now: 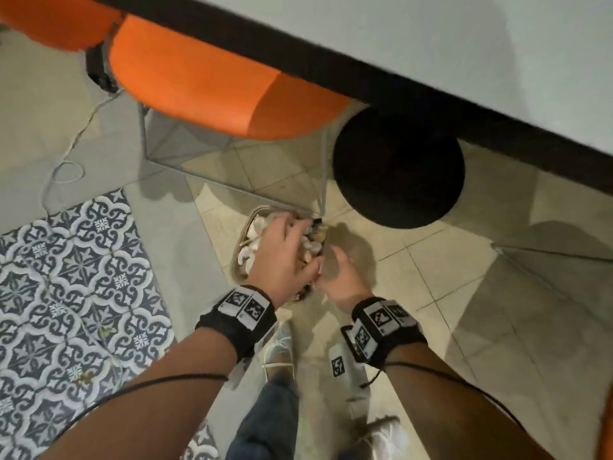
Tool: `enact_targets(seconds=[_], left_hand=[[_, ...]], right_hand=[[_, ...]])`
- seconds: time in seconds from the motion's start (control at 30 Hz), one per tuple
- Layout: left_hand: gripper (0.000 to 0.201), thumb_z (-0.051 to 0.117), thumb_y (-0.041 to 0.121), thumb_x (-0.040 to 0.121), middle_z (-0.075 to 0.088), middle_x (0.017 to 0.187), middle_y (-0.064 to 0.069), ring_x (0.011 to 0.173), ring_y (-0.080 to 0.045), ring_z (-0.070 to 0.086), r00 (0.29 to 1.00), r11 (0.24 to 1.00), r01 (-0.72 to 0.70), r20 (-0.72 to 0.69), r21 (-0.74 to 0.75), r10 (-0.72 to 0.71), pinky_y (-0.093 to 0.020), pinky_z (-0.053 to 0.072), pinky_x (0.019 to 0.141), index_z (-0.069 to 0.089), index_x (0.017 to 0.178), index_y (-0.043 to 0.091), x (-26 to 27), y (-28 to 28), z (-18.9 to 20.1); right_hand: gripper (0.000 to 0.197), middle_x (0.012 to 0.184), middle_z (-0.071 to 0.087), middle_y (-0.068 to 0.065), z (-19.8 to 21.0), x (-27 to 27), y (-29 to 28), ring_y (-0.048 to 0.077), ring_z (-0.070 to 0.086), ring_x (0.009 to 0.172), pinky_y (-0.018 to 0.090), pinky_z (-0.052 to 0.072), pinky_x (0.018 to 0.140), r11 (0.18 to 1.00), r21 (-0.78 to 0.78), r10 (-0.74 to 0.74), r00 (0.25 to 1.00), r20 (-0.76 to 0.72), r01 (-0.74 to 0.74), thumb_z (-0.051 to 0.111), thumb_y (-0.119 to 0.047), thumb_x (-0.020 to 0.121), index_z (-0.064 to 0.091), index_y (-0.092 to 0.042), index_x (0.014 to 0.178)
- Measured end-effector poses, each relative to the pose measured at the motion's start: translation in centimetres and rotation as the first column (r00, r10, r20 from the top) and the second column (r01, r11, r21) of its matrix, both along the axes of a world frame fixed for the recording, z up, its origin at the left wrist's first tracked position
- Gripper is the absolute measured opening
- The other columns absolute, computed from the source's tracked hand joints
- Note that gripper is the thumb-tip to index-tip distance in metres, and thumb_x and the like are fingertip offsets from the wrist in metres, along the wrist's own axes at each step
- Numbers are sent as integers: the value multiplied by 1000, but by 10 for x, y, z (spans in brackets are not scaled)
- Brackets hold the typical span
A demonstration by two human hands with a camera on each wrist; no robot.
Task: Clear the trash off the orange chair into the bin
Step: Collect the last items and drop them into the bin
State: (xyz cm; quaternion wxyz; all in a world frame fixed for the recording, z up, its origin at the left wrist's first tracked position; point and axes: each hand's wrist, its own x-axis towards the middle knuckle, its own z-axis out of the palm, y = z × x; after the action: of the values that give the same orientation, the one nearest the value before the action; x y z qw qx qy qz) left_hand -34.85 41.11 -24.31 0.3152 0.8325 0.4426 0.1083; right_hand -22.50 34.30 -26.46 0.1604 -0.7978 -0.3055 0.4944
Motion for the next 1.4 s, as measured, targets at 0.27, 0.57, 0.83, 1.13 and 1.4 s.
enact_targets(seconds=[0.27, 0.57, 0.83, 1.13, 1.4], left_hand=[[33, 46, 28, 81, 60, 103, -12, 97, -30, 58, 915, 922, 386, 142, -36, -377, -38, 50, 85, 65, 104, 14, 151, -87, 63], [15, 57, 7, 80, 61, 94, -8, 92, -24, 59, 747, 760, 643, 297, -95, -595, -33, 48, 84, 69, 87, 12, 366, -280, 83], [78, 67, 57, 72, 32, 143, -12, 132, -34, 29, 850, 851, 495, -105, -174, -516, -48, 27, 110, 33, 137, 27, 526, -430, 90], [44, 62, 21, 86, 41, 130, -24, 115, -44, 40, 754, 783, 622, -280, 12, -595, -50, 40, 94, 51, 128, 12, 587, -453, 42], [45, 44, -17, 75, 50, 107, -22, 97, -33, 53, 761, 764, 644, -68, -36, -645, -31, 42, 83, 61, 112, 0, 583, -434, 38]], right_hand=[[33, 110, 61, -7, 69, 125, -128, 14, 58, 105, 23, 44, 93, 884, 260, -422, 903, 83, 389, 58, -13, 87, 62, -19, 119], [21, 101, 68, 6, 113, 320, -366, 21, 63, 92, 22, 45, 80, 614, 538, -777, 563, 282, 578, 55, -5, 89, 71, -18, 96], [62, 127, 46, 24, 123, 462, -553, 38, 46, 116, 39, 40, 95, 502, 534, -794, 119, 596, 680, 72, -22, 78, 47, -5, 133], [42, 117, 64, 11, 99, 538, -597, 32, 60, 107, 29, 40, 75, 193, 352, -924, 50, 378, 916, 59, -24, 90, 46, -17, 130], [33, 96, 59, -13, 114, 502, -607, 7, 56, 86, 17, 45, 69, -51, 520, -991, -106, 77, 852, 62, -23, 89, 55, -19, 121]])
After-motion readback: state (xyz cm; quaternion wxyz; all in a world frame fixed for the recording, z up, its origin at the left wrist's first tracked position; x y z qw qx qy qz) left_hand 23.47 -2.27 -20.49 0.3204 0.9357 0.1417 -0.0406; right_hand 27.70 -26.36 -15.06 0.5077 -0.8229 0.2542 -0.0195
